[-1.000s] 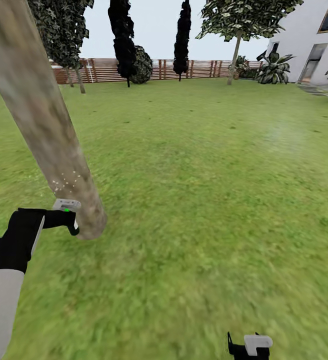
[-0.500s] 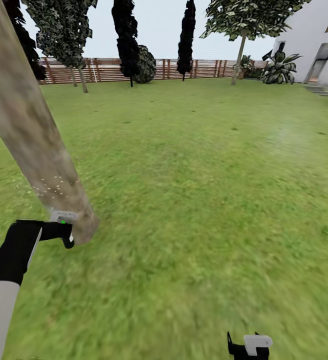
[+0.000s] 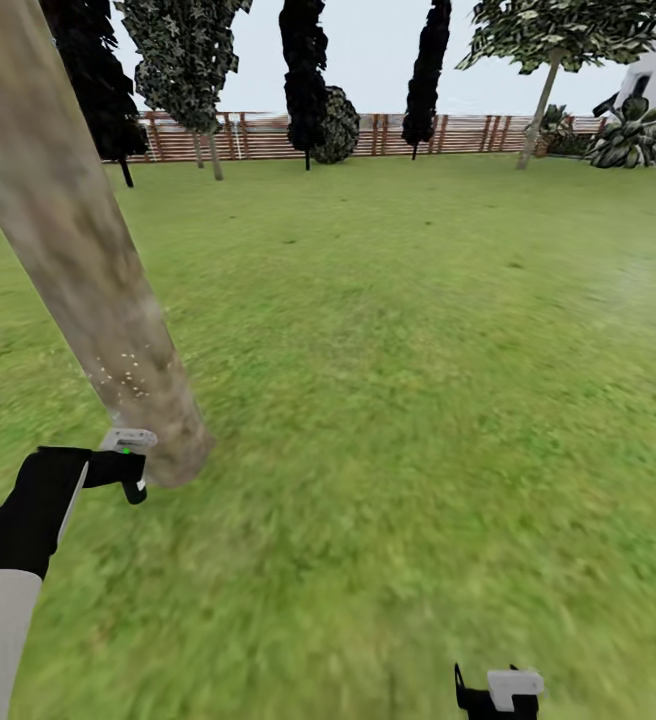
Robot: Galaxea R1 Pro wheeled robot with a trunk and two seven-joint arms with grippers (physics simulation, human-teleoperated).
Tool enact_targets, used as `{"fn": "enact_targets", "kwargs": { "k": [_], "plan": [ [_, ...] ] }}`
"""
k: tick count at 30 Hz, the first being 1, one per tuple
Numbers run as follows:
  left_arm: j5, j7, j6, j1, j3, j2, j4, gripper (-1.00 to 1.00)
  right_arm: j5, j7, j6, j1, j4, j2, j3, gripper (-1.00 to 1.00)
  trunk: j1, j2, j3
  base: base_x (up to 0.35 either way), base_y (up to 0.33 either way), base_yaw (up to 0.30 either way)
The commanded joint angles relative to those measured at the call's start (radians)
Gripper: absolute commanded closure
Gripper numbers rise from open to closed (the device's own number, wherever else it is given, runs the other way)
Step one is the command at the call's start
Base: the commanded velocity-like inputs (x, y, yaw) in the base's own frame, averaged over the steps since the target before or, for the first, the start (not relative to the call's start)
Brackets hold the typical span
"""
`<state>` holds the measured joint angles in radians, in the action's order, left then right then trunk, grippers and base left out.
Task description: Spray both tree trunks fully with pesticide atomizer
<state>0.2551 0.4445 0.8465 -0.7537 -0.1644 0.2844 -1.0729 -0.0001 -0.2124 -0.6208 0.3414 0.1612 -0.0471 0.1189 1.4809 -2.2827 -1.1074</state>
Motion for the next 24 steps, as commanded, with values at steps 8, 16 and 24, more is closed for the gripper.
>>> {"fn": "enact_targets", "kwargs": {
  "k": [8,16,24],
  "plan": [
    [0.013,0.102,0.001,-0.001,0.005,-0.001,0.0,1.0,0.0,-0.009,0.0,0.0,0.0,0.0,0.008,-1.0,0.0,0.0,-0.001,0.239,-0.188,0.047],
    [0.021,0.096,-0.008,0.013,0.004,0.002,0.039,1.0,0.0,-0.009,-0.001,0.0,0.0,0.0,0.008,-1.0,0.0,0.0,-0.001,0.222,-0.194,0.179],
    [0.021,0.012,-0.01,0.014,0.002,0.008,0.124,1.0,0.0,-0.009,-0.001,0.0,0.0,-0.001,0.008,-1.0,0.0,0.0,-0.001,0.098,-0.26,0.201]
  ]
}}
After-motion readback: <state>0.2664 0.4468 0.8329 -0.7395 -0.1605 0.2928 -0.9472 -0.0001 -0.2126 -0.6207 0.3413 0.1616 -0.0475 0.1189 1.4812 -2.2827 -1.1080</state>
